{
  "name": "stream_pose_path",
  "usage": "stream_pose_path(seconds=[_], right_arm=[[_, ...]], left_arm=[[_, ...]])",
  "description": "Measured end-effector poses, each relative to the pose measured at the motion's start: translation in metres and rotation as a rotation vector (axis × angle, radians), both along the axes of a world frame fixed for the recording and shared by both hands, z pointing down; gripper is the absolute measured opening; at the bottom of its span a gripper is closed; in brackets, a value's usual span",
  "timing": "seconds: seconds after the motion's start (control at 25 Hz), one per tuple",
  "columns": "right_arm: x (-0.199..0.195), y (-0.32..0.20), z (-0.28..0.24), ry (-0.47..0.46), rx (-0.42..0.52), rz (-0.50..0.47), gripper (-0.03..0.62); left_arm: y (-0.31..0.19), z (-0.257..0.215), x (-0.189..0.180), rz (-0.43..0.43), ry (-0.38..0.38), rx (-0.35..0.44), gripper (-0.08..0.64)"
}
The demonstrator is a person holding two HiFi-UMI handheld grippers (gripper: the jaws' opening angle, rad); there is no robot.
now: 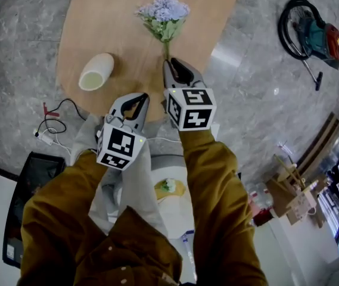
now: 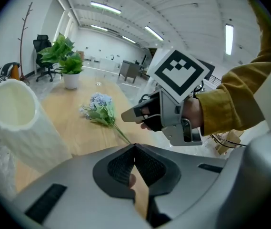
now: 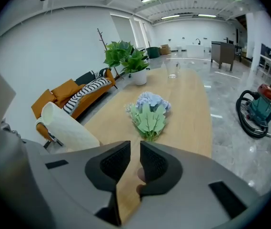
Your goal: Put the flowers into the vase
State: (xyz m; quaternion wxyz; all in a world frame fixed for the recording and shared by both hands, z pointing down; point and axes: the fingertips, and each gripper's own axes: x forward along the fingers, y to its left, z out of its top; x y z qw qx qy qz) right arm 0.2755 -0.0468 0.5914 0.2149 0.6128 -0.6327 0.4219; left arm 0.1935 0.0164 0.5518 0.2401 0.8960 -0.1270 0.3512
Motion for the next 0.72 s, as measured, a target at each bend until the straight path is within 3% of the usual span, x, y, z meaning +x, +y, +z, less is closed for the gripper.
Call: stream_pose_path(seconds=[0.24, 0.4, 0.48, 0.72], right_arm=[[0.007, -0.014, 0.022, 0.015, -0.074, -0.024, 0.089], [0.010, -0.023, 0.035, 0.014, -0.089, -0.024, 0.094], [0.013, -0.025, 0.043, 0.021, -0.099, -0.025, 0.095], [0.019, -0.036, 0.060, 0.014, -0.117, -0.036, 0.118]], left_arm=[[-0.002, 0.000, 0.003, -0.010, 0.013, 0.007, 0.002], [-0.016, 0.011, -0.006, -0.201, -0.003, -0.096, 0.002], [-0.020, 0.014, -0.009, -0.251, -0.009, -0.118, 0.002], [-0.015, 0.016, -0.008, -0.208, -0.002, -0.122, 0.002]])
